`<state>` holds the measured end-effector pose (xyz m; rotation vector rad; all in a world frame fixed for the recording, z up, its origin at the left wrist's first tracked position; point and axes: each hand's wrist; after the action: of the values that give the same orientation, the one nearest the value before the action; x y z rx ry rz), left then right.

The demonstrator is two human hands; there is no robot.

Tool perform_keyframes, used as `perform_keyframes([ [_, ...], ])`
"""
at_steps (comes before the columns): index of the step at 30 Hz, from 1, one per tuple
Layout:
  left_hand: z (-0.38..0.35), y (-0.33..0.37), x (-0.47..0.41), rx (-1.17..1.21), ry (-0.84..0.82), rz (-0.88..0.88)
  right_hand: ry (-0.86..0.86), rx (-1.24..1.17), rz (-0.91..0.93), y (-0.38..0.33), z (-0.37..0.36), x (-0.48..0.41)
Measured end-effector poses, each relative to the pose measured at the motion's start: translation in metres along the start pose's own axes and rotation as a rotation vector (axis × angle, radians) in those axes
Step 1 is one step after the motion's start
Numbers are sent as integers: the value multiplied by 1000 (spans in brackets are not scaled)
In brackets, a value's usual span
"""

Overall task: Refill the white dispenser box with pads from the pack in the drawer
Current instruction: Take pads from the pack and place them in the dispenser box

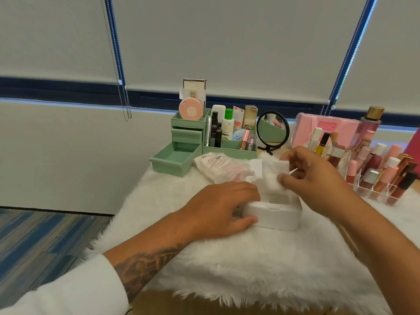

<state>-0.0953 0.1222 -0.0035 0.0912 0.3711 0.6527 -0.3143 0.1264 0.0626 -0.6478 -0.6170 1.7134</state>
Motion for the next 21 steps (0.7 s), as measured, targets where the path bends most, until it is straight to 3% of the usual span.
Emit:
perform_keyframes([
  [5,-2,-1,7,12,46,-24,-88,96,49,1,4,6],
  [11,-3,0,6,23,46,-6,-266,374,-2,-8,3,-2],
  [21,-5,-2,8,50,52,14,-237,682,214,0,4,-1],
])
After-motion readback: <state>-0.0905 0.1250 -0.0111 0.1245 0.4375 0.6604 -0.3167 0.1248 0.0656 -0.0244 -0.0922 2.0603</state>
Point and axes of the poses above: each hand's wrist, its own x-axis away from the middle knuckle, its own z-axis out of the back of the hand, y = z × x, and after that the axes turned 12 degrees about -y, right-handed
